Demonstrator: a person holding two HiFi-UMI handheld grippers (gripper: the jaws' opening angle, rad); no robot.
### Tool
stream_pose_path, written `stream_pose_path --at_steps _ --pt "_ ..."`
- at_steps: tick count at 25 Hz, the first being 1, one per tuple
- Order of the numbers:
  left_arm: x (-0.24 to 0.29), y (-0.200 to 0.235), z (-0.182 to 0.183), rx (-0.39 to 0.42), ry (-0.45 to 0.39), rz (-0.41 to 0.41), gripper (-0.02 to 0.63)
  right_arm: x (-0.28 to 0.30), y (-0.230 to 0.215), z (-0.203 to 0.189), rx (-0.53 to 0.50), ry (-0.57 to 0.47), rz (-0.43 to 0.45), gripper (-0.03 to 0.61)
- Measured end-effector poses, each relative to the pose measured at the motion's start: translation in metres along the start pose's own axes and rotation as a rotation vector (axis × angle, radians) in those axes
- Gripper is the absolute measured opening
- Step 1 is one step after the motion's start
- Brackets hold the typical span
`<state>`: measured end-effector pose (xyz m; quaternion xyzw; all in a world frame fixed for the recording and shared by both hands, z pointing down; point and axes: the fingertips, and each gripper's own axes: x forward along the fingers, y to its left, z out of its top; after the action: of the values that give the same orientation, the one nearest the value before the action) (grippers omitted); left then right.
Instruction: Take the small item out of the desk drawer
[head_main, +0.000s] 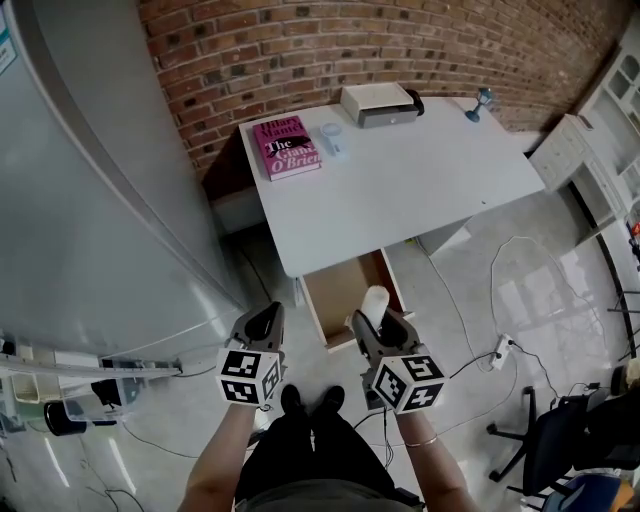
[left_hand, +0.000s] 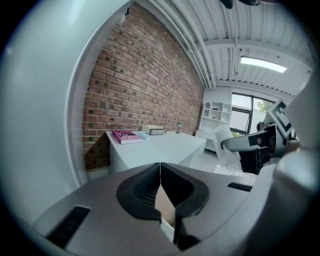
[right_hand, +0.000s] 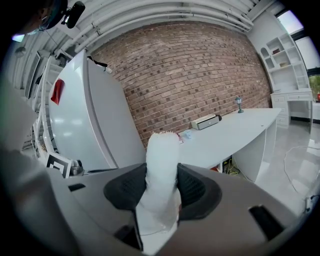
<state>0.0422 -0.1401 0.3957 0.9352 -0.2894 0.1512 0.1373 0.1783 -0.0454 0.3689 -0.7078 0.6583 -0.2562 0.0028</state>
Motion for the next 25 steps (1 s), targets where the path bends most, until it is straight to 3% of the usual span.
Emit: stream_pose_path --at_steps 25 --pt "-0.018 -0.019 0.023 0.059 -0.045 -0.055 0.023 -0.053 0.011 0.035 -0.011 -0.146 -0.057 0.178"
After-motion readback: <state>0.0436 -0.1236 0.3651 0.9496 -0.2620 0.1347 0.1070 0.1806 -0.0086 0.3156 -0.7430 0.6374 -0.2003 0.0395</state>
